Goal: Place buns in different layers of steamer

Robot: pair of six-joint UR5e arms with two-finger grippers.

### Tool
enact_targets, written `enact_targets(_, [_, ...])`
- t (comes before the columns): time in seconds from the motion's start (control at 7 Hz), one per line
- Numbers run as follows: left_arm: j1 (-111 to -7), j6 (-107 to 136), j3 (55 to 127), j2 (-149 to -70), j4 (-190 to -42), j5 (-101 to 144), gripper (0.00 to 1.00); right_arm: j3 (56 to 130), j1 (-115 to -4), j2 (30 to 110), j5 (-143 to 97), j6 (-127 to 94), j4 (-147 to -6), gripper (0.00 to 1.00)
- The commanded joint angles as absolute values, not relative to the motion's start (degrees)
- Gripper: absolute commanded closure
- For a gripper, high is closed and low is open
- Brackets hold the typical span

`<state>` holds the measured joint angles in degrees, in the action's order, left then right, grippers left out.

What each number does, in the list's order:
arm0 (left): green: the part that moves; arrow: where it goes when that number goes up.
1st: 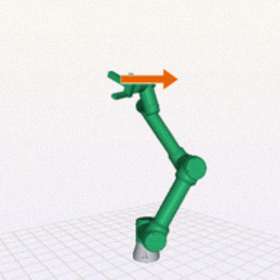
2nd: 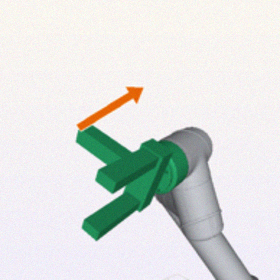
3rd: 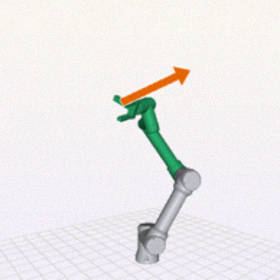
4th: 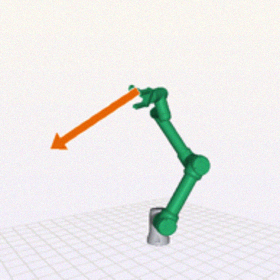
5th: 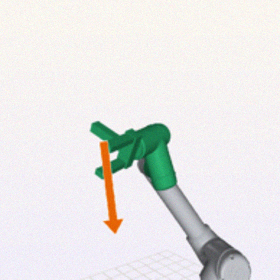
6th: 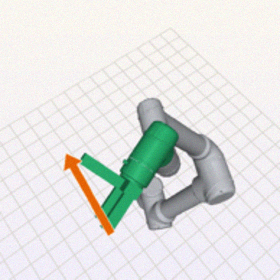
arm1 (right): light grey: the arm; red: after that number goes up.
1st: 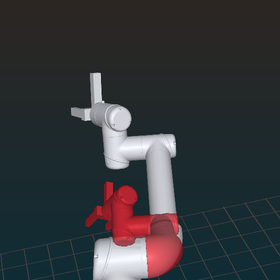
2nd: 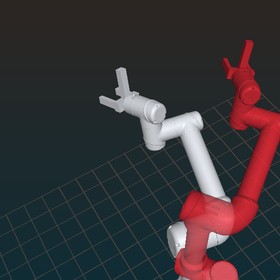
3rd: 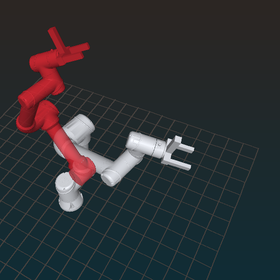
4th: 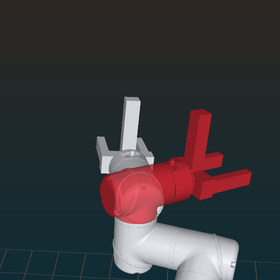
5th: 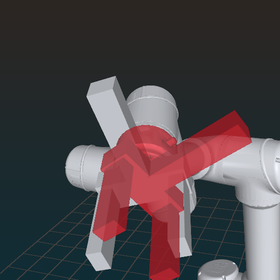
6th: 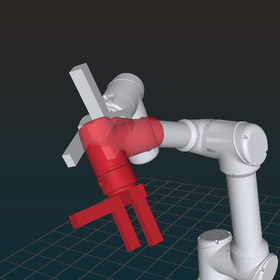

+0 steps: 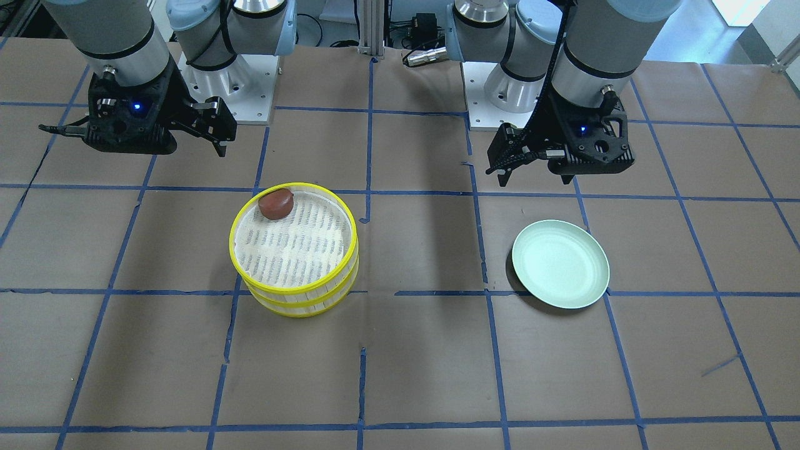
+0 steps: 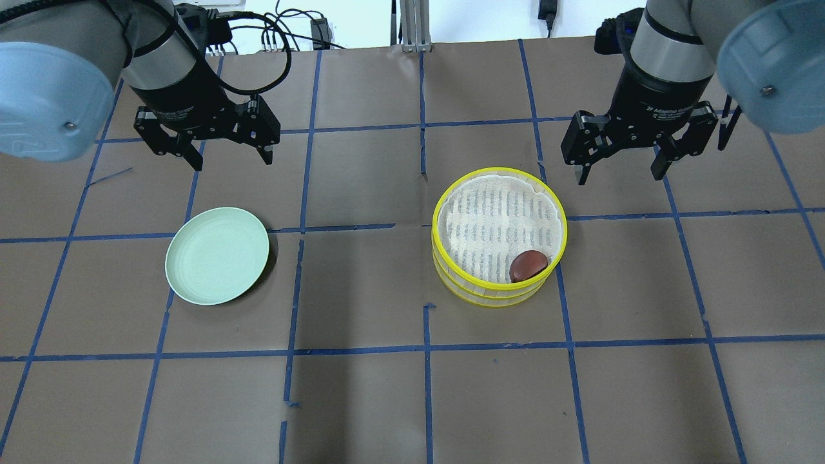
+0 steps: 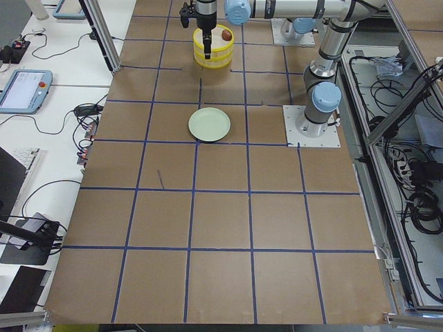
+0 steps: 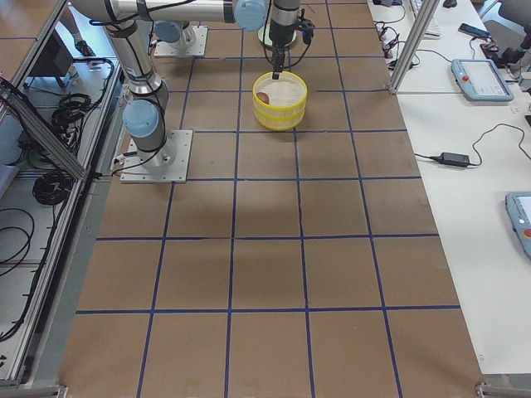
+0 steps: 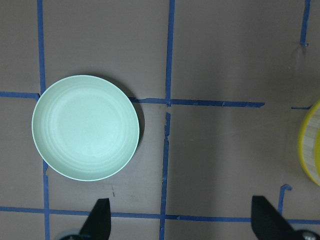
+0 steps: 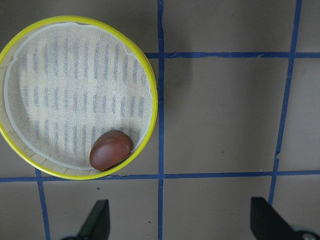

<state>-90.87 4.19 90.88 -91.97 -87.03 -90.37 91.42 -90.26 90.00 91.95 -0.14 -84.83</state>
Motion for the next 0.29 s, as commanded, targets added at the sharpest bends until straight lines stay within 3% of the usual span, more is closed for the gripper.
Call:
enact_targets(0.0, [-90.88, 4.22, 90.97, -92.20, -87.10, -90.35, 0.00, 91.49, -90.26, 89.91, 92.02, -0.09, -84.90, 0.00])
enact_targets(0.14, [-90.88, 4.31, 90.88, -92.20, -87.10, -90.35, 0.00, 91.41, -90.26, 89.91, 92.02, -0.09, -85.16, 0.00])
